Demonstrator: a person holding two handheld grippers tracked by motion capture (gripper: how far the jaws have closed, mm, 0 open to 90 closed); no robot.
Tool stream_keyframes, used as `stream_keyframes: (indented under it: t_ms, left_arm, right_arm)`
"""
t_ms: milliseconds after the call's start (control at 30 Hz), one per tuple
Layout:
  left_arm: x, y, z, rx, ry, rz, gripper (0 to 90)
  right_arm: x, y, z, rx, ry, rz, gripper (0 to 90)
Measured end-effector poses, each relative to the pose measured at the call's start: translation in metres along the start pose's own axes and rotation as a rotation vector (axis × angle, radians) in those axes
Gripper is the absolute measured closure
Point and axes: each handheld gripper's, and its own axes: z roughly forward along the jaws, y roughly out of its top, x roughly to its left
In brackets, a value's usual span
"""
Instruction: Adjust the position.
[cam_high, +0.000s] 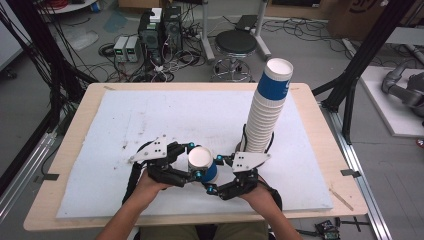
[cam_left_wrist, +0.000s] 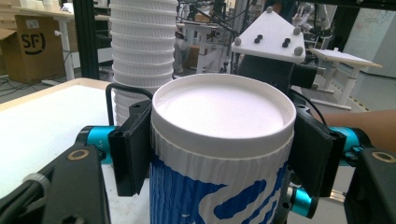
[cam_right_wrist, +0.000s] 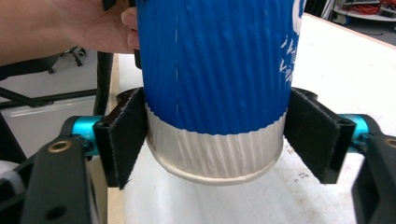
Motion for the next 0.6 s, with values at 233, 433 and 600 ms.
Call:
stream_keyframes:
  t_ms: [233, 433, 600]
  left_arm:
    - [0.0, -0.001, 0.001, 0.035, 0.008, -0.003, 29.8]
    - [0.0, 0.003, -0.002, 0.082, -0.009, -0.046, 12.4]
    - [0.002, 0.008, -0.01, 0.111, 0.003, -0.028, 12.4]
  right_arm:
    - [-0.001, 0.002, 0.0, 0.044, -0.003, -0.018, 29.0]
    - [-0.001, 0.004, -0.002, 0.081, 0.0, -0.028, 29.4]
    - [-0.003, 0.009, -0.007, 0.093, -0.01, -0.043, 29.4]
